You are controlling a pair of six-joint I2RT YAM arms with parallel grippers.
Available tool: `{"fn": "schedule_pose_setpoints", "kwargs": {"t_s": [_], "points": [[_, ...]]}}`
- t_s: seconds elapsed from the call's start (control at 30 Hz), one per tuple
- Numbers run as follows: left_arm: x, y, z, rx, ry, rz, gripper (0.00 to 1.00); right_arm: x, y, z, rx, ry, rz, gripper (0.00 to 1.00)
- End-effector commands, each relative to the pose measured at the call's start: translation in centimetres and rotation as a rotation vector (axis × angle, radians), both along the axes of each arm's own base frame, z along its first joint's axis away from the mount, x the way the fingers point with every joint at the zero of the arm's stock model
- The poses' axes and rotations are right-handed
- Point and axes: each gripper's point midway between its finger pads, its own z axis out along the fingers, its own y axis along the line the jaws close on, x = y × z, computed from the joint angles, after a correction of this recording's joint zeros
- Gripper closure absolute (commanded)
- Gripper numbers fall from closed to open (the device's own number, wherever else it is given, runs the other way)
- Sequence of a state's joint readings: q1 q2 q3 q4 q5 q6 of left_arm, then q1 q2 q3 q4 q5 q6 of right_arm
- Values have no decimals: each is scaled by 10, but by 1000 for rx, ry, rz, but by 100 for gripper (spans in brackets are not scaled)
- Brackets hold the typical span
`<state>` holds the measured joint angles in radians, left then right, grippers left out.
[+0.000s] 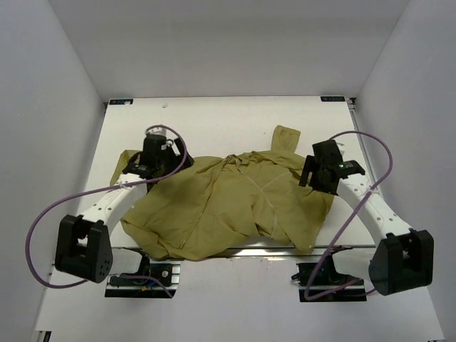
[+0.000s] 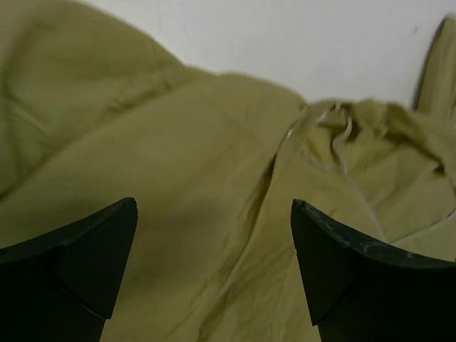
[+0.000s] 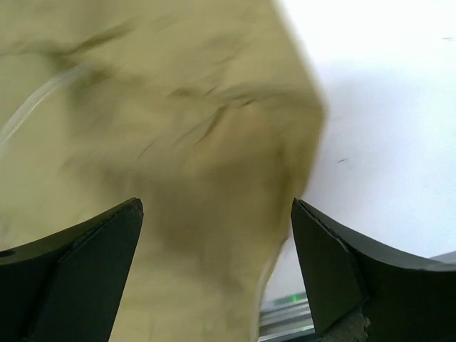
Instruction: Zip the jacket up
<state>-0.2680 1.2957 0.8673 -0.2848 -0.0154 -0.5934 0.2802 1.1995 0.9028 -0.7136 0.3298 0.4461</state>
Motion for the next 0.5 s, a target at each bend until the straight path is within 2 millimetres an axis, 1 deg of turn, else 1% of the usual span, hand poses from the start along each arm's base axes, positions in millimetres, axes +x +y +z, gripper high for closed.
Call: {"fn": "schedule_pose_setpoints", "kwargs": {"t_s": [0.0, 0.03, 0.07, 0.1, 0.13, 0.17, 0.2, 0.23, 0.27, 0.3, 0.33, 0.37, 0.4, 0.43, 0.47], "points": [[-12, -21, -21, -39, 63, -75, 2, 17, -30, -10, -57, 9, -135, 11], [-13, -23, -28, -36, 80, -82, 2, 23, -42, -14, -51, 22, -181, 11], [-11, -24, -33, -36, 73, -86, 2, 28, -47, -29, -56, 75, -200, 11], [-9, -26, -34, -36, 67, -91, 2, 49, -45, -27, -31, 38, -177, 11], [-8, -26, -37, -30, 70, -95, 2, 58, -44, -31, -20, 48, -131, 11], [-5, -26, -41, -13, 79, -106, 2, 64, -40, -45, -32, 100, -47, 11], [-3, -26, -45, -2, 87, -105, 2, 77, -34, -44, -15, 88, -13, 11], [-1, -22, -48, 21, 94, -88, 2, 83, -33, -48, -19, 90, 9, 11], [2, -20, -56, 36, 111, -83, 2, 86, -36, -59, -41, 113, 14, 15], [2, -20, -60, 41, 122, -84, 2, 96, -40, -56, -60, 101, 9, 22], [3, -20, -65, 47, 132, -85, 2, 101, -39, -56, -60, 104, 19, 50], [6, -20, -72, 54, 144, -88, 2, 106, -37, -57, -55, 109, 33, 68], [10, -18, -75, 70, 145, -74, 2, 110, -30, -52, -23, 106, 67, 86], [12, -16, -78, 81, 151, -64, 2, 124, -24, -37, -3, 61, 90, 100], [14, -15, -83, 93, 161, -60, 2, 130, -18, -23, 16, 20, 114, 100]]}}
